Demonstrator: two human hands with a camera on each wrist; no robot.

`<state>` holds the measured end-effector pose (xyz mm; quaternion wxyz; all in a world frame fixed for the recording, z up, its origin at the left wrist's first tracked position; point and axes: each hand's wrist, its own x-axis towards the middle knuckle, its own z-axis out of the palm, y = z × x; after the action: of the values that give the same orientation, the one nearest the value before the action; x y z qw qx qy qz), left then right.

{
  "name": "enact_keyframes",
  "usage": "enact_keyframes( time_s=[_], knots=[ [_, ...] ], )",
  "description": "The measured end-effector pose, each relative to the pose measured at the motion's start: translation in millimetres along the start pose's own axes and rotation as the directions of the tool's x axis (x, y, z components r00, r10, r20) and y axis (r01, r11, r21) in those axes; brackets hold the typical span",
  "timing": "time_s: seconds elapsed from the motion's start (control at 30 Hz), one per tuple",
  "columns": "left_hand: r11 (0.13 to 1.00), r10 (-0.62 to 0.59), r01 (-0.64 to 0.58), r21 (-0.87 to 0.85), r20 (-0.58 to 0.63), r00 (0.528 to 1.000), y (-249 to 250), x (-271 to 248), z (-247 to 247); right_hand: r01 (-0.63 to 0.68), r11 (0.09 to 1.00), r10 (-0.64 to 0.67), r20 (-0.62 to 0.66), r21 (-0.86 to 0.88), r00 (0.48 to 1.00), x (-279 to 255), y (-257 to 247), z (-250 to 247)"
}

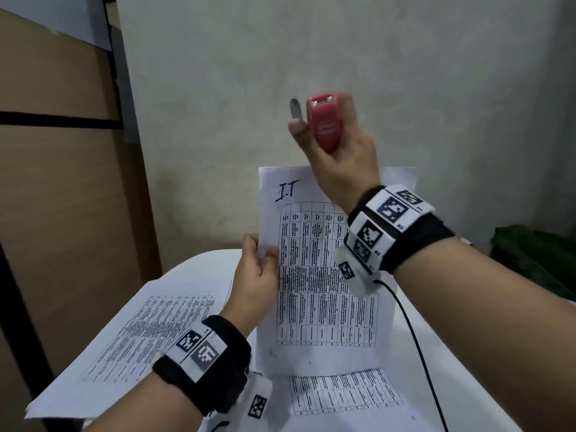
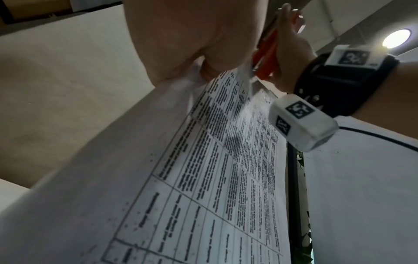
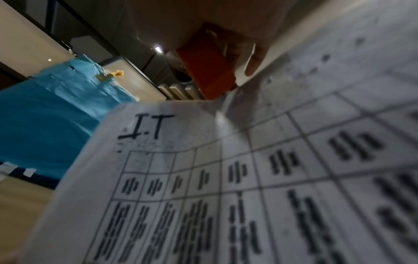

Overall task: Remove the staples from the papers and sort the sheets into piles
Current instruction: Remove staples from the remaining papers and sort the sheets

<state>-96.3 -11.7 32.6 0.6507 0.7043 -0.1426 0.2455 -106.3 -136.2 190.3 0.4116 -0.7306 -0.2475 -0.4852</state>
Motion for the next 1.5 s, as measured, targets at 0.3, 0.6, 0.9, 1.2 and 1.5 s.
enact_keyframes(
  time_s=[0.3, 0.6, 0.9, 1.2, 1.5],
  knots=[
    [0.996, 0.064, -0.065, 0.057, 0.025, 0.998, 8, -4, 1, -0.196, 0.977, 0.188, 0.102, 0.08, 0.977, -1, -4, 22],
    [0.995, 0.069, -0.073, 0.075, 0.052, 0.996, 14, -13, -1, -0.235, 0.948, 0.235, 0.028, 0.215, 0.972, -3, -8, 24],
    [0.984, -0.139, 0.136, 0.116, 0.019, 0.99, 13, -9, -12, -0.229, 0.972, 0.229, -0.002, 0.058, 0.973, -3, -2, 19],
    [0.908, -0.3, 0.319, 0.27, -0.111, 0.947, 15, 25, -98, -0.425, 0.904, 0.422, 0.055, 0.053, 0.905, -37, 40, -29],
    [0.458, -0.549, 0.575, 0.678, -0.293, 0.783, -42, 65, -200, -0.635, 0.732, 0.667, 0.443, -0.245, 0.598, -119, 97, -32]
  ],
)
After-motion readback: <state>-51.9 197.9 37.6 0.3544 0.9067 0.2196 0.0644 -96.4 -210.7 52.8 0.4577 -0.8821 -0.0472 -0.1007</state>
